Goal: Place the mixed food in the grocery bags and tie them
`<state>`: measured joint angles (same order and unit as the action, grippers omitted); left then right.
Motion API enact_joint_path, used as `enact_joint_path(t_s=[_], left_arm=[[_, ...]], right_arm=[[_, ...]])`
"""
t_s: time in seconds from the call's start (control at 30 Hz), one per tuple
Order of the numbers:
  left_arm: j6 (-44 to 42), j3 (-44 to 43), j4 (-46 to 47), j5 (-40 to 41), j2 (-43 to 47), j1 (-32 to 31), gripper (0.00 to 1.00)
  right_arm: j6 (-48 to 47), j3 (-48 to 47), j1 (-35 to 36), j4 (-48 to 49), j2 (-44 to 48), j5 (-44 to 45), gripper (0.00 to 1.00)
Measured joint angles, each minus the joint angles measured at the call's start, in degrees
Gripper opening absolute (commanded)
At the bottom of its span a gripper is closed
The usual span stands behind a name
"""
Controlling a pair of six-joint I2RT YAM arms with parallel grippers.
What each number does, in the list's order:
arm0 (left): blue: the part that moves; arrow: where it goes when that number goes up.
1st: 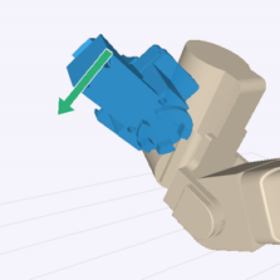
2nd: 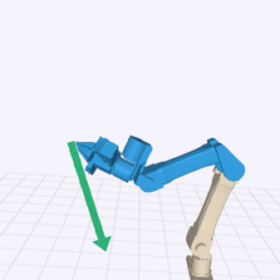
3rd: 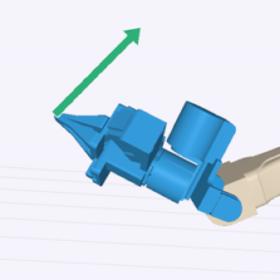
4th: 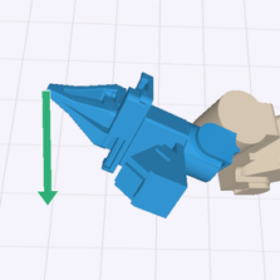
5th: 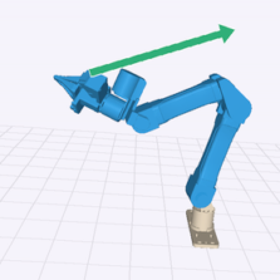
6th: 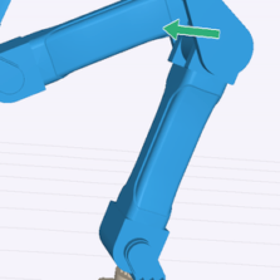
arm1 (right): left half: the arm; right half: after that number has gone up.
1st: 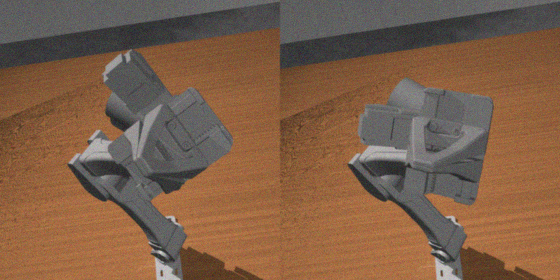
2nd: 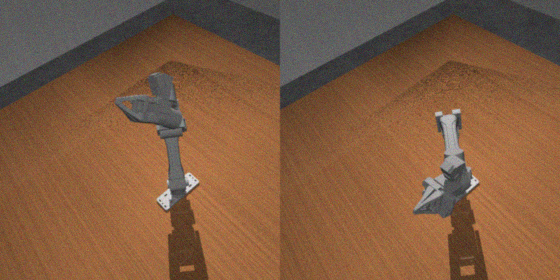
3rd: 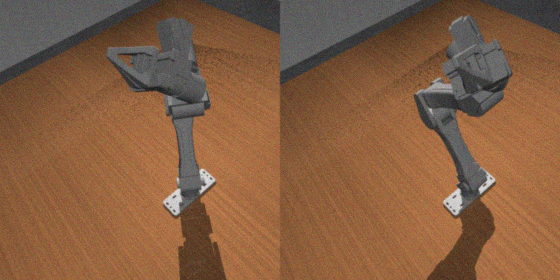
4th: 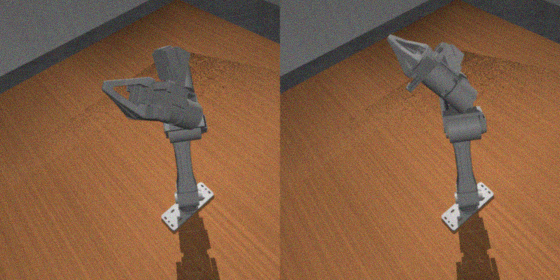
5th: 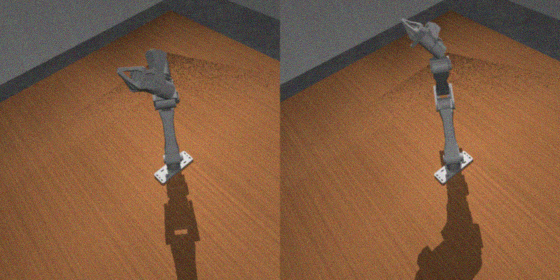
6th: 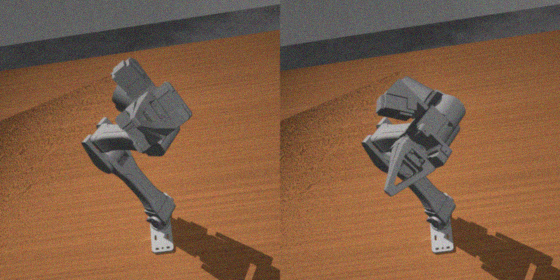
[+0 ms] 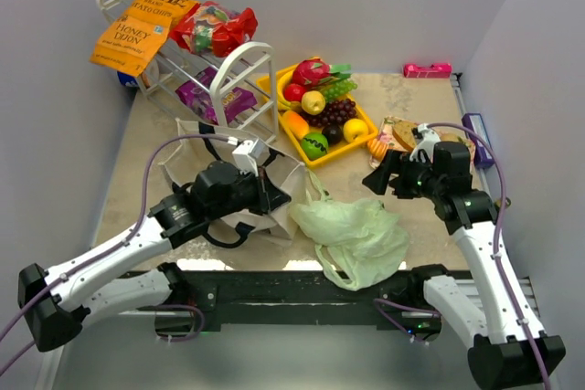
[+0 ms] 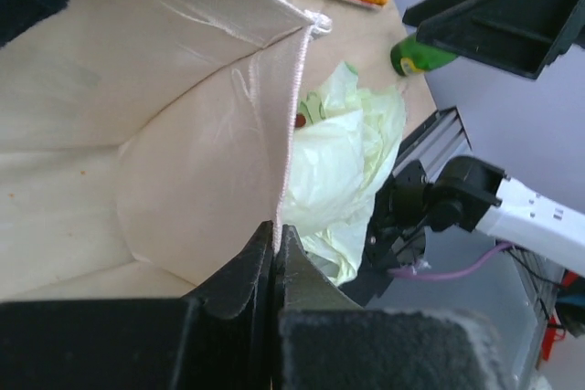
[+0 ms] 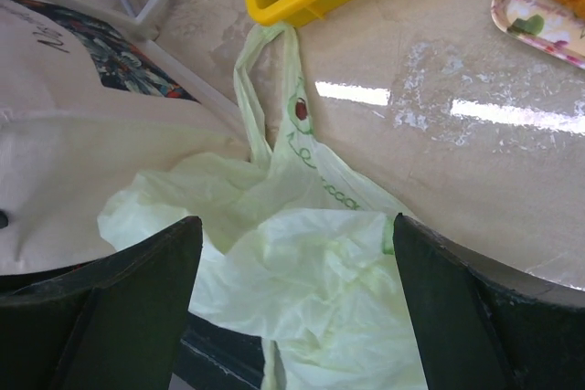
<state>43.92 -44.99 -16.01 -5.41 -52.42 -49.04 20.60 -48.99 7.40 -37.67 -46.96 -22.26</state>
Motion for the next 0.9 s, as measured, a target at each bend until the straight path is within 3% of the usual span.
enact_joint_path(t_s=[0.13,0.33,0.5,0.53,0.6,0.63,0.67,0.73,0.9], left_arm=[[0.72,-0.63,4.72,4.63,-3.54,-2.73,0.00],[2.32,-6.32,13.90,9.16,-17.18,-9.14,0.00],[3.13,-9.94,20.35,11.87,-24.06,-10.73,0.00],[3.23,-10.25,21.24,12.50,-24.79,-10.73,0.04],[3.10,-11.63,22.14,13.51,-26.38,-10.71,0.28],[2.86,-12.52,22.27,13.77,-27.19,-10.60,0.62],[2.21,-13.31,22.38,13.68,-27.80,-10.51,0.73],[0.72,-14.75,22.34,12.96,-28.24,-10.12,0.86],[-4.52,-16.17,18.05,11.43,-23.23,-7.04,0.92]], right_arm=[[1.79,-0.07,0.02,0.55,0.26,-0.09,0.92],[6.54,-0.04,0.07,4.13,1.05,-1.53,0.94],[9.70,-0.04,0.07,6.10,1.38,-1.73,0.94],[10.25,-0.07,0.07,6.19,1.38,-1.68,0.94],[11.02,-0.07,0.07,6.19,1.38,-1.49,0.94],[11.39,-0.11,0.07,6.19,1.38,-1.44,0.94],[11.69,-0.26,0.07,6.12,1.36,-1.42,0.93],[12.31,-0.74,0.07,6.19,1.36,-1.42,0.90],[12.55,-2.47,0.11,6.32,1.05,-2.47,0.89]])
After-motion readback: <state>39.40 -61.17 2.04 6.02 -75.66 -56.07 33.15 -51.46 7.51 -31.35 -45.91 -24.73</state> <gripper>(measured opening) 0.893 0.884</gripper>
